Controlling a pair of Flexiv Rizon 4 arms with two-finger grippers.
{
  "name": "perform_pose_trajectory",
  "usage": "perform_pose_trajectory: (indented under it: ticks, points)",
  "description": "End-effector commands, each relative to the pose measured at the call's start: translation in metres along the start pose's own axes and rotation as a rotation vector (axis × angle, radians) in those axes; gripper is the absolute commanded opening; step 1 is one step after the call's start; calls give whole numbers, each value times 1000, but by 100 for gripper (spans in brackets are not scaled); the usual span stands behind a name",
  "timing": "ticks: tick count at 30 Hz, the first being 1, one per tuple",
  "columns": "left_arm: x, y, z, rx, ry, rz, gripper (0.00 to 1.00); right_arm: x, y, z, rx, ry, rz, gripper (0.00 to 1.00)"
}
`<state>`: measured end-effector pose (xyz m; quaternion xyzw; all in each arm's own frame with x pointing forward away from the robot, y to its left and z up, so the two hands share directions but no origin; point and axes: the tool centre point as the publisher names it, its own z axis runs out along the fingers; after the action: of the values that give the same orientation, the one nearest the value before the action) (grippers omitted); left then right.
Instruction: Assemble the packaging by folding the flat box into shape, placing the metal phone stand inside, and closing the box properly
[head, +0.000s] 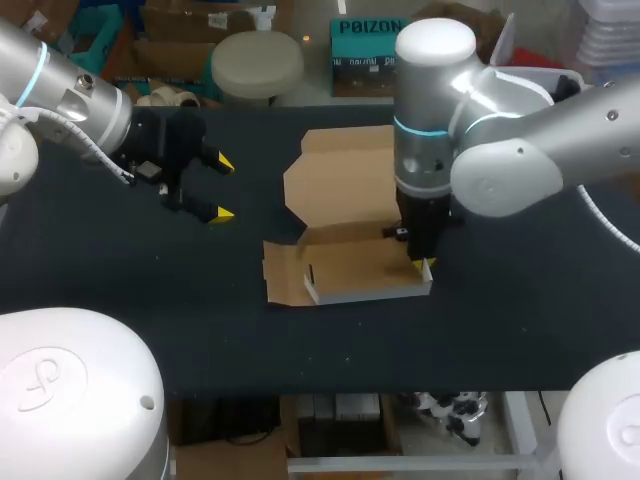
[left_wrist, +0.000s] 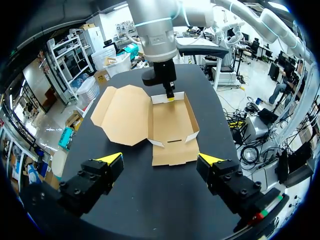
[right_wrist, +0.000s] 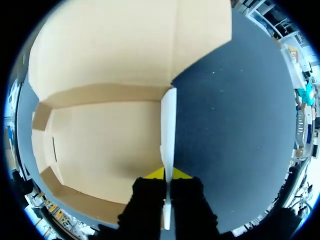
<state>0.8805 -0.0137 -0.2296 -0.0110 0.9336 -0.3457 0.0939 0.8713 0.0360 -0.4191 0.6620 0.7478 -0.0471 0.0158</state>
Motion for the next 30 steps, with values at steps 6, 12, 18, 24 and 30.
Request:
perform_pose_trajectory:
  ticks: [6, 12, 18, 24, 30]
  points:
    - [-1, -1, -1, -6, 5, -1, 100, 0, 6, 3, 0, -213, 57, 0]
    - [-1, -1, -1, -6, 5, -1, 100, -4, 9, 0, -4, -308, 104, 0]
    - [-1, -1, -1, -6, 5, -1, 100, -8, 10, 1, -11, -393, 155, 0]
    - [-1, -1, -1, -6, 5, -1, 100, -9, 8, 0, -30, -341, 157, 0]
    - [-1, -1, -1, -6, 5, -1, 100, -5, 3, -6, -85, -151, 99, 0]
